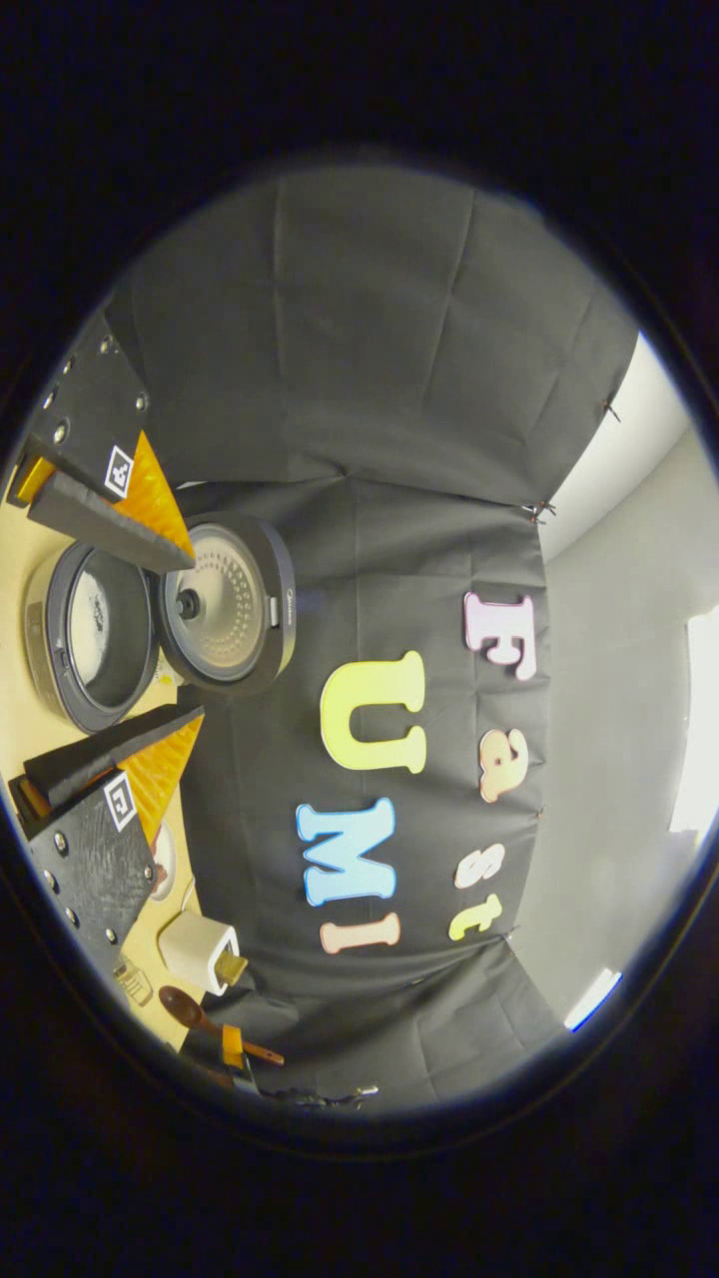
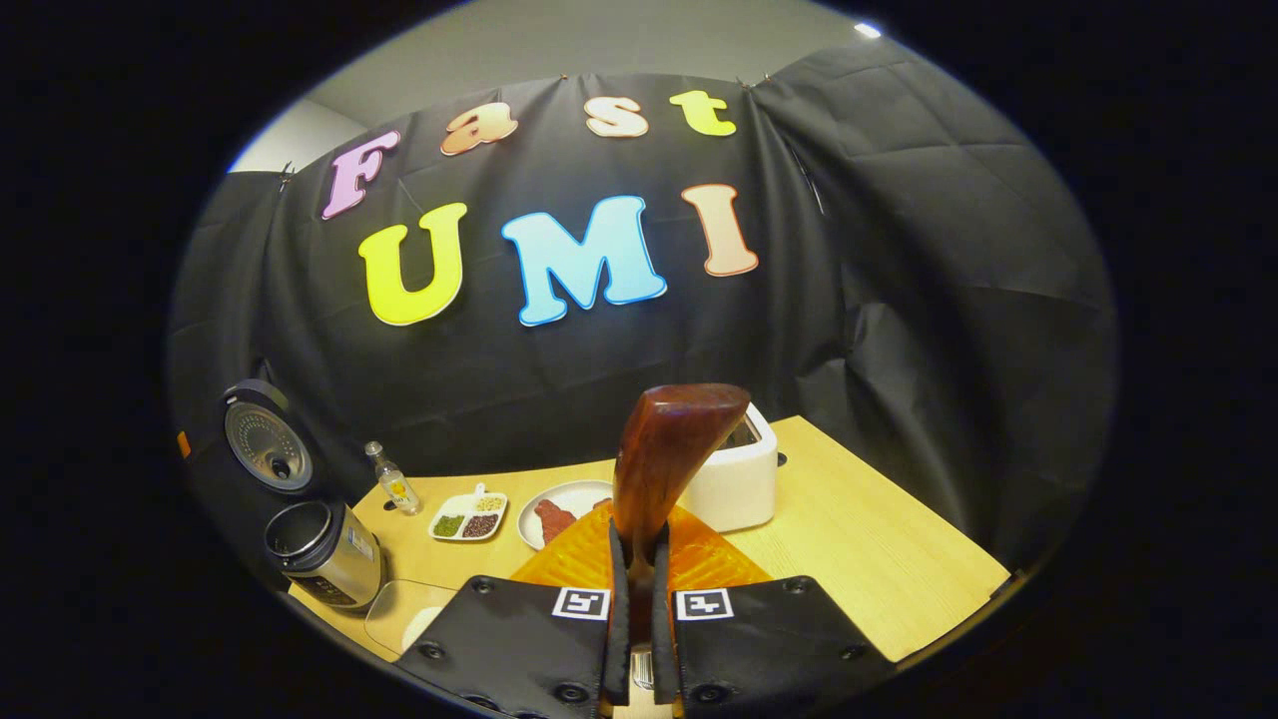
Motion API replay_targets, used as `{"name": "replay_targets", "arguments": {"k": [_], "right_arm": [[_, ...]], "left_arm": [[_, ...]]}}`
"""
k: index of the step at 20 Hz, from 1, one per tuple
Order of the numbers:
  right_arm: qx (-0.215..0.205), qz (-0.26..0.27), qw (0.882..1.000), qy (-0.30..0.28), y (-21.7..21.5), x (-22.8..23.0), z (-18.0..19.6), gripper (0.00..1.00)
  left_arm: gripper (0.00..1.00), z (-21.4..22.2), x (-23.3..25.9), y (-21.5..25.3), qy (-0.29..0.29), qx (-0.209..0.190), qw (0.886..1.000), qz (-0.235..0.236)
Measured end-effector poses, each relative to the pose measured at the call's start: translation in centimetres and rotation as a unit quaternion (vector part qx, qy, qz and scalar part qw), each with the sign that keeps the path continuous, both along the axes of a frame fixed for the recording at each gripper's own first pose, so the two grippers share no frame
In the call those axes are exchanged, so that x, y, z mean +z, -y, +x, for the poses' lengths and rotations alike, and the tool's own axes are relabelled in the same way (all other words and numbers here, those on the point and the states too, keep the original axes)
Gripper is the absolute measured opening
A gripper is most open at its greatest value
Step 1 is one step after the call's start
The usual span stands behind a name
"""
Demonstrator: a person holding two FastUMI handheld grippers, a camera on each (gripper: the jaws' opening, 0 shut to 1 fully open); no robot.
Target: Close the left gripper, press the button to open the rice cooker; take a wooden spoon from the chopstick holder with the right hand, scoop a spoonful of rice and pour it into the rice cooker, then put the wooden spoon back into the chopstick holder.
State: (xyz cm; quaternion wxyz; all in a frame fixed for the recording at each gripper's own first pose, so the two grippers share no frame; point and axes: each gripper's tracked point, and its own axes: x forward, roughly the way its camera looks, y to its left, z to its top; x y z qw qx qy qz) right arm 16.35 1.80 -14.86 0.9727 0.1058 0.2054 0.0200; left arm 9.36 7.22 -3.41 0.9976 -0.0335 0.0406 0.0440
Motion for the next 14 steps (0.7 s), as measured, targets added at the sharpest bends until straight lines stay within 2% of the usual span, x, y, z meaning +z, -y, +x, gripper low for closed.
{"name": "replay_targets", "arguments": {"k": [7, 9, 10, 14], "right_arm": [[-0.008, 0.014, 0.999, -0.05, 0.6, -5.4, -1.8, 0.1], [-0.012, 0.022, 0.997, -0.067, 0.7, -6.9, -2.2, 0.07], [-0.014, 0.027, 0.997, -0.075, 0.7, -7.6, -2.5, 0.12], [-0.025, 0.047, 0.994, -0.099, 0.9, -10.1, -3.2, 0.12]], "left_arm": [[0.81, -0.2, -0.6, 1.0, -0.006, -0.007, 1.0, 0.004], [0.81, -0.4, -0.7, 0.9, -0.007, -0.006, 1.0, 0.004], [0.81, -0.5, -0.8, 0.8, -0.008, -0.006, 1.0, 0.004], [0.81, -0.7, -0.8, 0.4, -0.008, -0.002, 1.0, 0.005]]}}
